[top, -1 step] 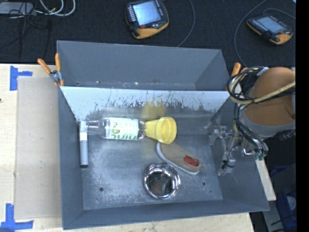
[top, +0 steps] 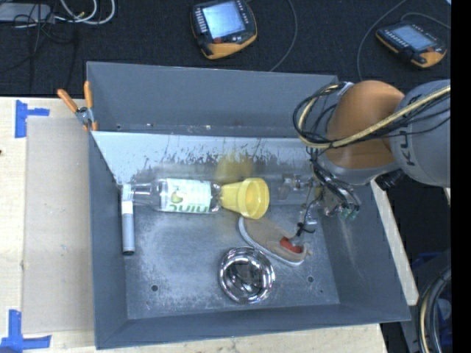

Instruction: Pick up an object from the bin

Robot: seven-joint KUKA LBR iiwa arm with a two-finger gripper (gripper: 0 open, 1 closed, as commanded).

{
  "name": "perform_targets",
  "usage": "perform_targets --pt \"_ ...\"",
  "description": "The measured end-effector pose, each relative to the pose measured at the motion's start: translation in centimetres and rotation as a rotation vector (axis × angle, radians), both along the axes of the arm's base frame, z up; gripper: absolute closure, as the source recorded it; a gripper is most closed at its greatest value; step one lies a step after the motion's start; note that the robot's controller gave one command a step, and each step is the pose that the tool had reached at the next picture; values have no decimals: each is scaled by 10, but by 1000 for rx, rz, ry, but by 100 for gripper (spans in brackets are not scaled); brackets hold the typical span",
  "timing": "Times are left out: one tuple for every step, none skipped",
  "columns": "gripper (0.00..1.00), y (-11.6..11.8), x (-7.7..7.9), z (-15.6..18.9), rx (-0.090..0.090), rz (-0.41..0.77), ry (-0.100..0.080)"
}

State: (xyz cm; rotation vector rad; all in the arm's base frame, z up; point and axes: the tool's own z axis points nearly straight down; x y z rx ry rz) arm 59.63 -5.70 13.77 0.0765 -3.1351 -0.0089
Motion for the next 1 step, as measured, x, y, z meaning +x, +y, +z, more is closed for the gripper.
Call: perform_targets --pt "0 72 21 4 4 -94 -2"
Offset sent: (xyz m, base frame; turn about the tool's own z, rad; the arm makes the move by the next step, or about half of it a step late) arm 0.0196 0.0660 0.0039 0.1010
